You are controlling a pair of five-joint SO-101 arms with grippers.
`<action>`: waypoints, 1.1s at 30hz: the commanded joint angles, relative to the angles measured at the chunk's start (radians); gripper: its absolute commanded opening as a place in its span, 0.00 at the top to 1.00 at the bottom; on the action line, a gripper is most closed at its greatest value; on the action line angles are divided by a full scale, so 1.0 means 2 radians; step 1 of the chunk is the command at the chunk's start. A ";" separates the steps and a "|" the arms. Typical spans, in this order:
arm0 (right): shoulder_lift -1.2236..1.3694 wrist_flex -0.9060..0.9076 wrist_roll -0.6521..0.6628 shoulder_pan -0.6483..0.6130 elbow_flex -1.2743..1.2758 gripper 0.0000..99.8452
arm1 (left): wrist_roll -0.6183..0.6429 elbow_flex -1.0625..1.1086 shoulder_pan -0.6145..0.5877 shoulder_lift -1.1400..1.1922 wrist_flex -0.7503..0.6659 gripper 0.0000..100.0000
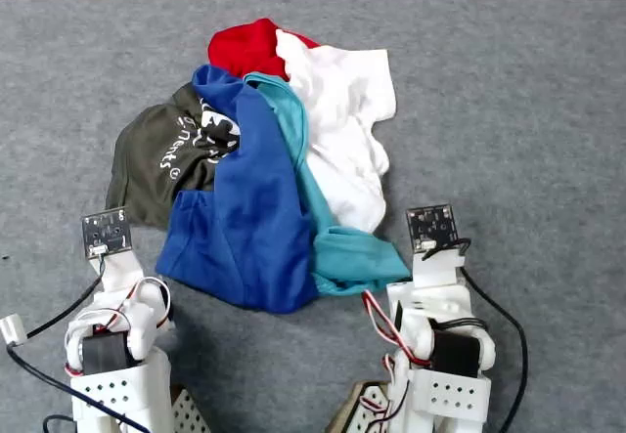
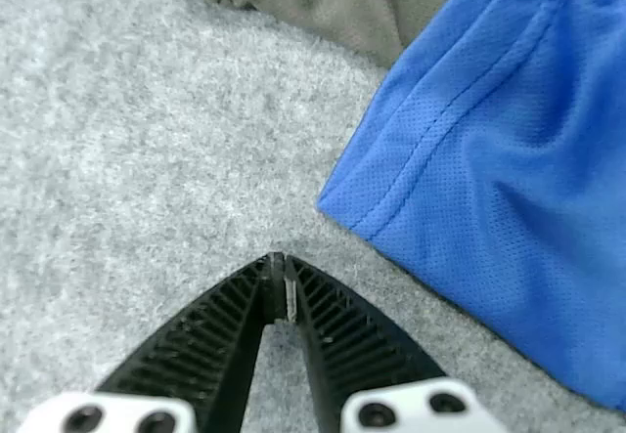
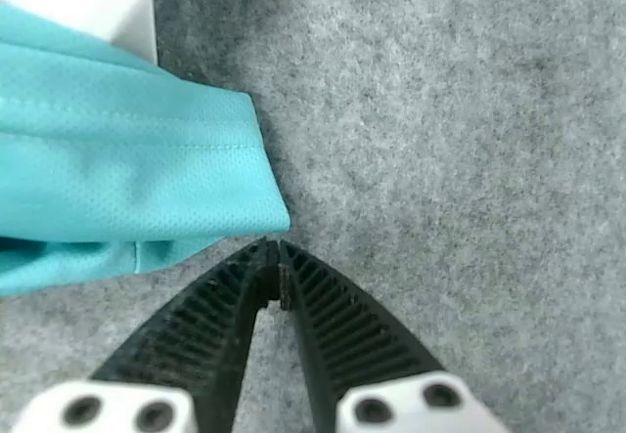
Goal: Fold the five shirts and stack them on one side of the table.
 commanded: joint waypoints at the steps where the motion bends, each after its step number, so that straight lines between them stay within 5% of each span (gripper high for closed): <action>1: -0.051 0.002 -0.004 -0.005 0.001 1.00 | 0.002 0.004 -0.002 -0.008 0.002 0.98; 29: -0.051 0.002 -0.004 -0.005 0.001 1.00 | 0.002 0.004 -0.002 -0.010 -0.001 0.98; 33: -0.051 0.002 -0.004 -0.005 0.001 1.00 | -0.001 0.001 -0.010 -0.014 -0.149 0.98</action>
